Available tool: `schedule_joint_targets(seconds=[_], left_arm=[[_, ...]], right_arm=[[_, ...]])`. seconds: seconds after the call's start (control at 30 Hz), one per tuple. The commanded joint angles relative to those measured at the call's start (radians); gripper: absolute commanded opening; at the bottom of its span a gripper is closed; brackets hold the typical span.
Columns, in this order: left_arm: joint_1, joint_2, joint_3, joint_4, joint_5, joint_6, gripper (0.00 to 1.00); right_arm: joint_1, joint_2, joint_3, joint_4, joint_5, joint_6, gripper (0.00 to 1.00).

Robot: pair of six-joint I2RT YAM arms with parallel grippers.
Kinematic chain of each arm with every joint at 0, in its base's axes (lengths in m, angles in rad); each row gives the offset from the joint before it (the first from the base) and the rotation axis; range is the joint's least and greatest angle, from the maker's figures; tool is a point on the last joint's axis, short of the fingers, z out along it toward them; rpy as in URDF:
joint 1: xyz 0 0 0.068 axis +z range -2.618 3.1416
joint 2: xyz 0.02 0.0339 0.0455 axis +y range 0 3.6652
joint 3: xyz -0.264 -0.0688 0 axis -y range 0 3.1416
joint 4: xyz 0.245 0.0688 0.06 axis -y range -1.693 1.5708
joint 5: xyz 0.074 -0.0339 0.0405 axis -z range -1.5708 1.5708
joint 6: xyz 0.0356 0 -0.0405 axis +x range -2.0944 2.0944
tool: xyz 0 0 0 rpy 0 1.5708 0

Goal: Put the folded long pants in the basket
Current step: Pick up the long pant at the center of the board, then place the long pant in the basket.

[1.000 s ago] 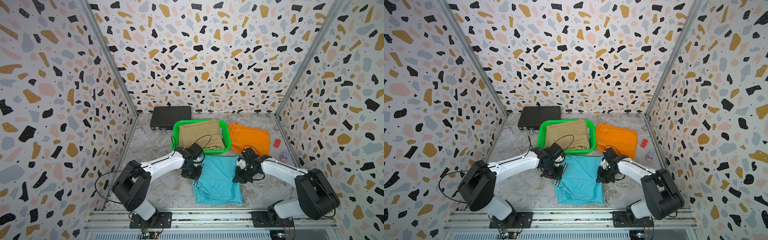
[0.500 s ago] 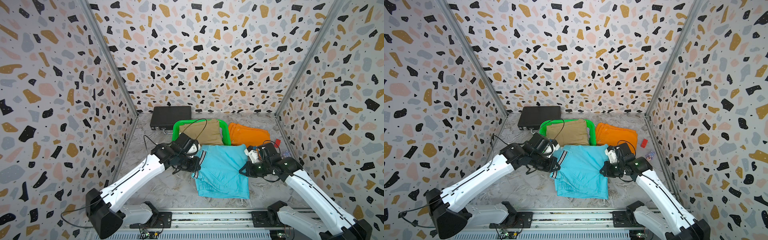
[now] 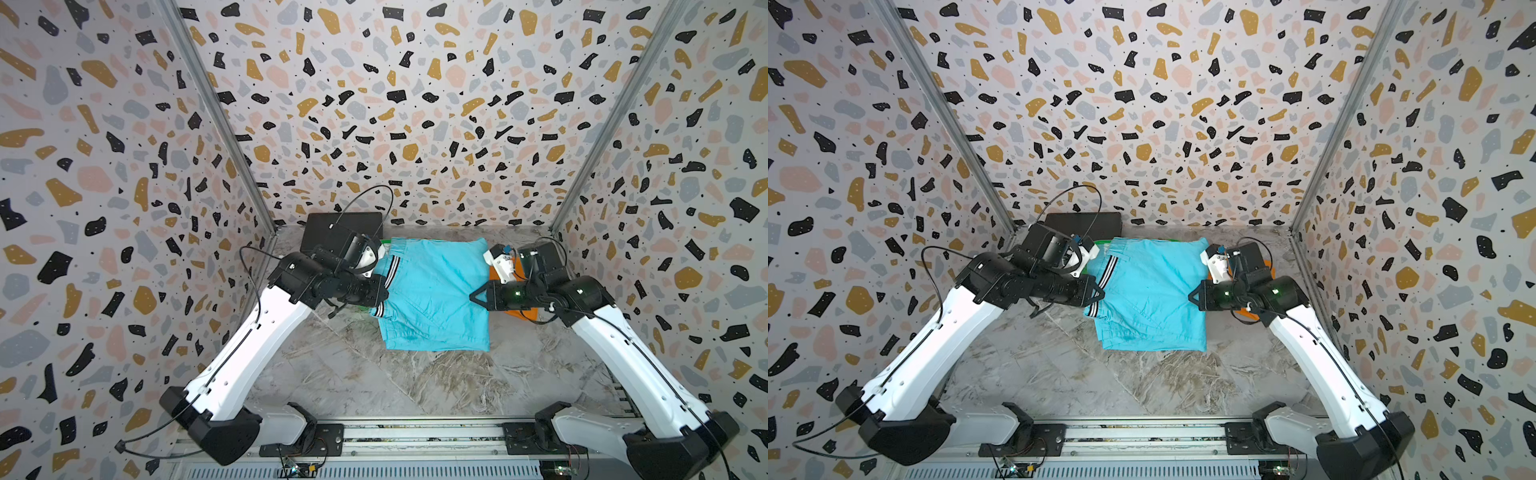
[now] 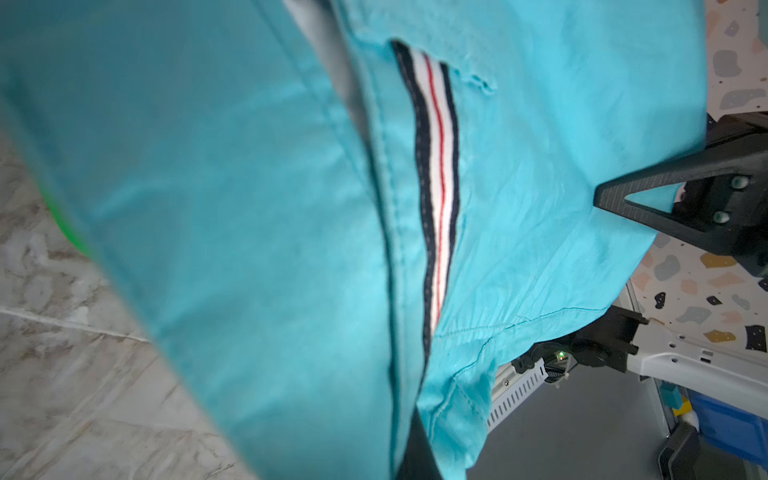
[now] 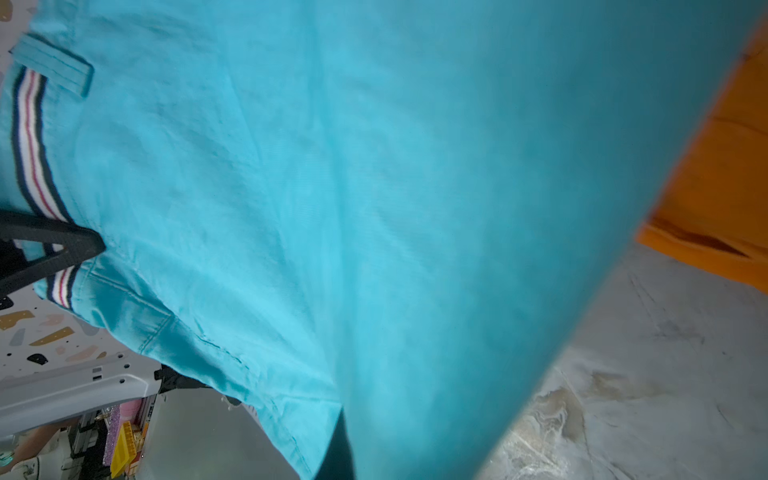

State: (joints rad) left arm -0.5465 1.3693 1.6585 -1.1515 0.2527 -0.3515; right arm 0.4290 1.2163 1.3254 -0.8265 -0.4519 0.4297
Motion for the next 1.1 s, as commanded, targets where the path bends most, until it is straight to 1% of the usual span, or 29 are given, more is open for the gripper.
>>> schedule_joint_targets(seconds=[0.0,0.17,0.27,0.37,0.63,0.73,0.87,1.07], left_arm=[[0.061,0.057,0.074,0.021,0.001,0.075,0.0],[0.137,0.173,0.134,0.035,0.016,0.11,0.0],[0.183,0.255,0.15,0.051,0.036,0.107,0.0],[0.216,0.331,0.159,0.069,0.076,0.103,0.0],[0.249,0.514,0.181,0.11,0.063,0.125,0.0],[0.256,0.572,0.201,0.112,0.058,0.133,0.0],[0.268,0.61,0.254,0.116,0.054,0.139,0.0],[0.295,0.653,0.427,0.098,0.081,0.114,0.0]], right_arm=[[-0.005,0.076,0.111,0.089,0.024,-0.012,0.0],[-0.005,0.257,0.241,0.113,0.035,0.012,0.0],[-0.004,0.355,0.294,0.128,0.027,0.032,0.0],[-0.005,0.419,0.295,0.172,0.039,0.038,0.0],[-0.004,0.588,0.264,0.219,0.067,0.021,0.0],[-0.005,0.628,0.268,0.224,0.073,0.02,0.0],[-0.004,0.631,0.286,0.236,0.089,0.022,0.0],[-0.004,0.659,0.447,0.192,0.099,0.025,0.0]])
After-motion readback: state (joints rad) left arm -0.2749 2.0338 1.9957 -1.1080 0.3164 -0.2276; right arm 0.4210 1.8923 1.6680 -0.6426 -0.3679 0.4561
